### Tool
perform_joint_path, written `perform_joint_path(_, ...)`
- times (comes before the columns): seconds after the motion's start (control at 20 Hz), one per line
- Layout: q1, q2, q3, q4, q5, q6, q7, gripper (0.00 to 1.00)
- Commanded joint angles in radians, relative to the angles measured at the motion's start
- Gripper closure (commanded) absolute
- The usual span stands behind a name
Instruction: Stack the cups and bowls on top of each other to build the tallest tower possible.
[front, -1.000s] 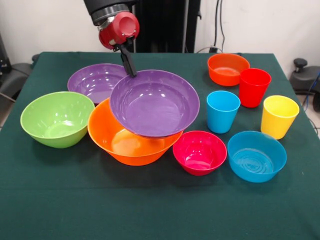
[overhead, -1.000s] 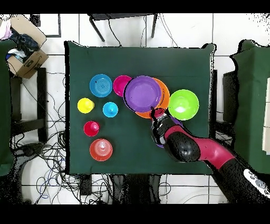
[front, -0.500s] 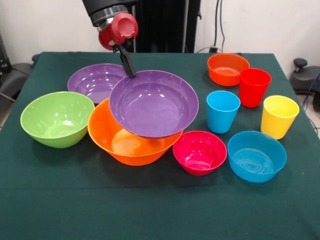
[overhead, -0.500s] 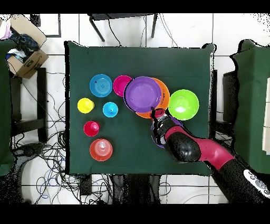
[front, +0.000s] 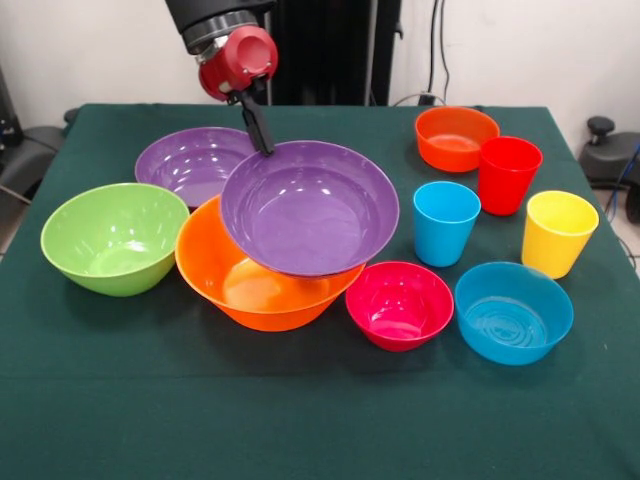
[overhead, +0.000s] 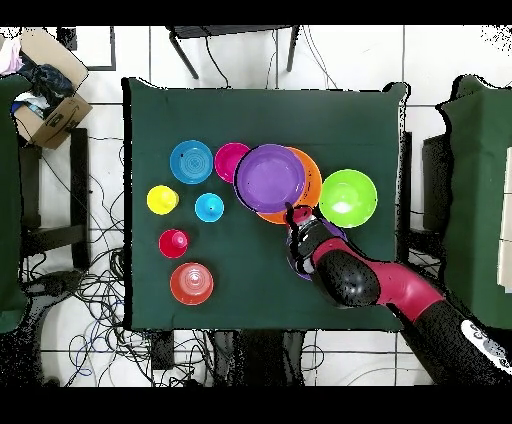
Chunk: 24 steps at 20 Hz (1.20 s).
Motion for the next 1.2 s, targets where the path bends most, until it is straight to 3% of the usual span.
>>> perform_joint_path(0.05,-0.002,0.032,0.051,-0.079,-0.074,0.134,-0.132,1.0)
perform_joint_path(0.5,-0.04,0.083,0.083,-0.153,-0.084,0.213,-0.195,1.0)
perform_joint_path(1.2,-0.066,0.087,0.109,-0.181,-0.091,0.269,-0.206,1.0)
